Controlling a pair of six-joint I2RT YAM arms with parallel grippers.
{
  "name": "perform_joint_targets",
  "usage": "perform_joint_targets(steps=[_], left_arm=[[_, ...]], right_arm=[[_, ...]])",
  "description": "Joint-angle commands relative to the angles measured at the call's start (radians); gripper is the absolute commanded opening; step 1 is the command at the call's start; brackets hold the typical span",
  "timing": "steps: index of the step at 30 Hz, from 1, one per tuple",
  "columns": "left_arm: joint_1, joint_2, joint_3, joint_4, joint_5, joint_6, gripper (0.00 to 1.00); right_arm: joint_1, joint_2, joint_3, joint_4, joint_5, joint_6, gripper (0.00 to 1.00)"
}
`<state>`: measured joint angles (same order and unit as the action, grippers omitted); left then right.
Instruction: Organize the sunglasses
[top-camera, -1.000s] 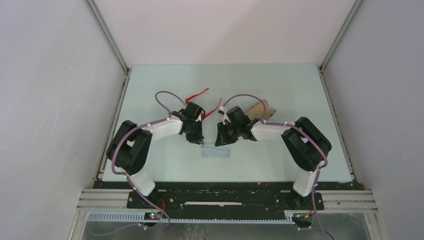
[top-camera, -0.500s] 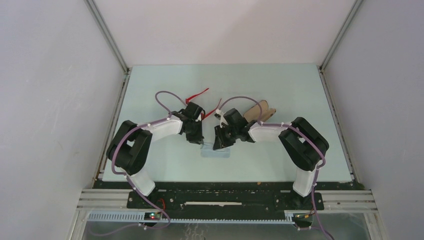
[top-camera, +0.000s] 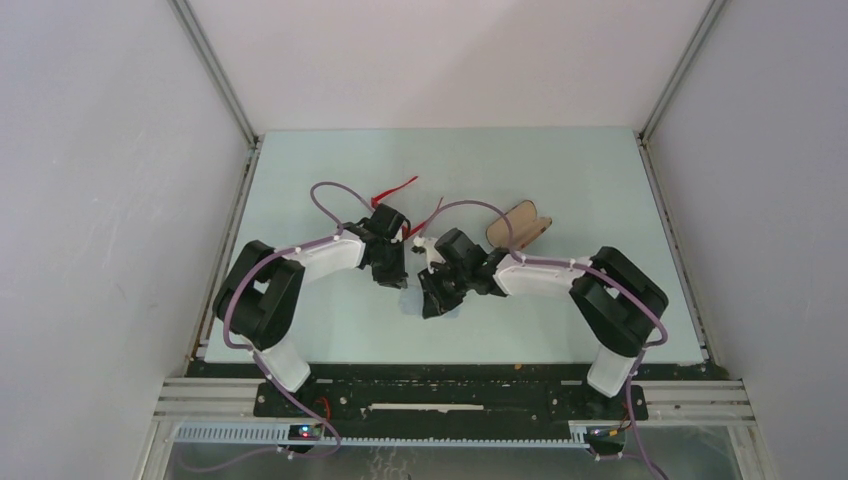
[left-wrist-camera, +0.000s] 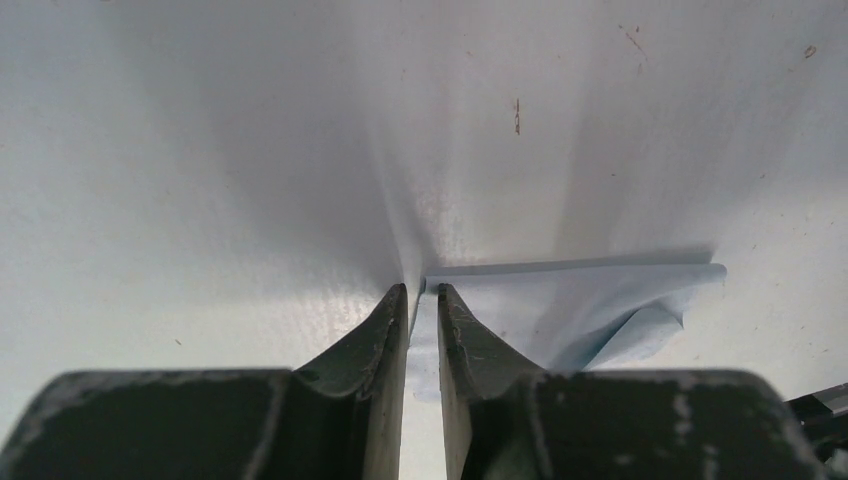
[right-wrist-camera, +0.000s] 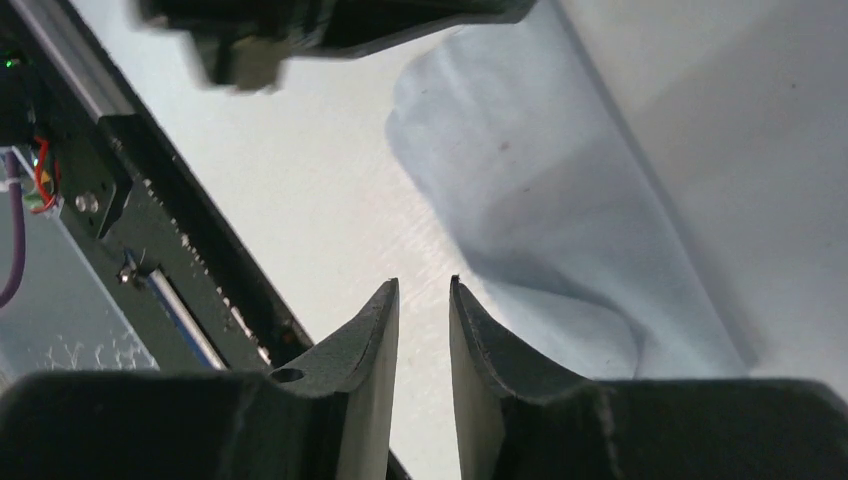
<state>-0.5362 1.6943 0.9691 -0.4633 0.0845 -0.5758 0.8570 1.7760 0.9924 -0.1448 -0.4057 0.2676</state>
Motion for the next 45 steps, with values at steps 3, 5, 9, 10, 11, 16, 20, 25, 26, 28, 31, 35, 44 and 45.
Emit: perform_joint_targets(steps=[3,5,9,10,11,16,20,25,26,28,31,35,44,45], left_arm=[[0.005,0.019,0.000,0.012,-0.013,0.021,0.22],[0.005,0.011,0.002,0.009,-0.010,0.022,0.22],[0.005,-0.033,0.007,-0.002,-0.012,0.021,0.25],[0.004,-0.052,0.008,-0.006,-0.011,0.022,0.25],[0.004,-0.071,0.009,-0.009,-0.010,0.021,0.26],[0.003,-0.150,0.018,-0.023,0.017,0.022,0.28],[-0.006,-0.149,0.025,-0.021,0.058,0.028,0.29],[-0.020,-0.106,0.025,-0.016,0.074,0.025,0.29],[-0.022,-0.104,0.022,-0.014,0.078,0.022,0.29],[-0.026,-0.107,0.016,-0.010,0.082,0.019,0.29],[-0.028,-0.111,0.012,-0.010,0.078,0.018,0.29],[-0.028,-0.107,0.015,-0.010,0.082,0.018,0.29],[-0.028,-0.126,0.022,-0.013,0.085,0.017,0.29],[-0.028,-0.129,0.023,-0.012,0.083,0.016,0.29]], right_arm=[[0.024,-0.125,0.023,-0.063,0.038,-0.059,0.34],[0.014,-0.134,0.021,-0.050,0.085,-0.024,0.35],[-0.059,-0.095,0.017,-0.026,0.147,0.111,0.34],[-0.072,-0.089,0.007,-0.009,0.138,0.128,0.34],[-0.079,-0.084,-0.003,0.008,0.133,0.143,0.34],[-0.082,-0.055,-0.012,-0.004,0.136,0.153,0.34],[-0.084,-0.035,-0.029,0.000,0.140,0.148,0.34],[-0.082,-0.036,-0.058,-0.017,0.142,0.134,0.33],[-0.079,-0.052,-0.069,-0.023,0.147,0.134,0.33],[-0.074,-0.089,-0.096,-0.040,0.163,0.139,0.33],[-0.069,-0.138,-0.144,-0.055,0.171,0.153,0.33],[-0.055,-0.174,-0.183,-0.081,0.181,0.160,0.33],[-0.029,-0.290,-0.184,-0.057,0.245,0.205,0.34],[-0.030,-0.293,-0.181,-0.033,0.249,0.219,0.34]])
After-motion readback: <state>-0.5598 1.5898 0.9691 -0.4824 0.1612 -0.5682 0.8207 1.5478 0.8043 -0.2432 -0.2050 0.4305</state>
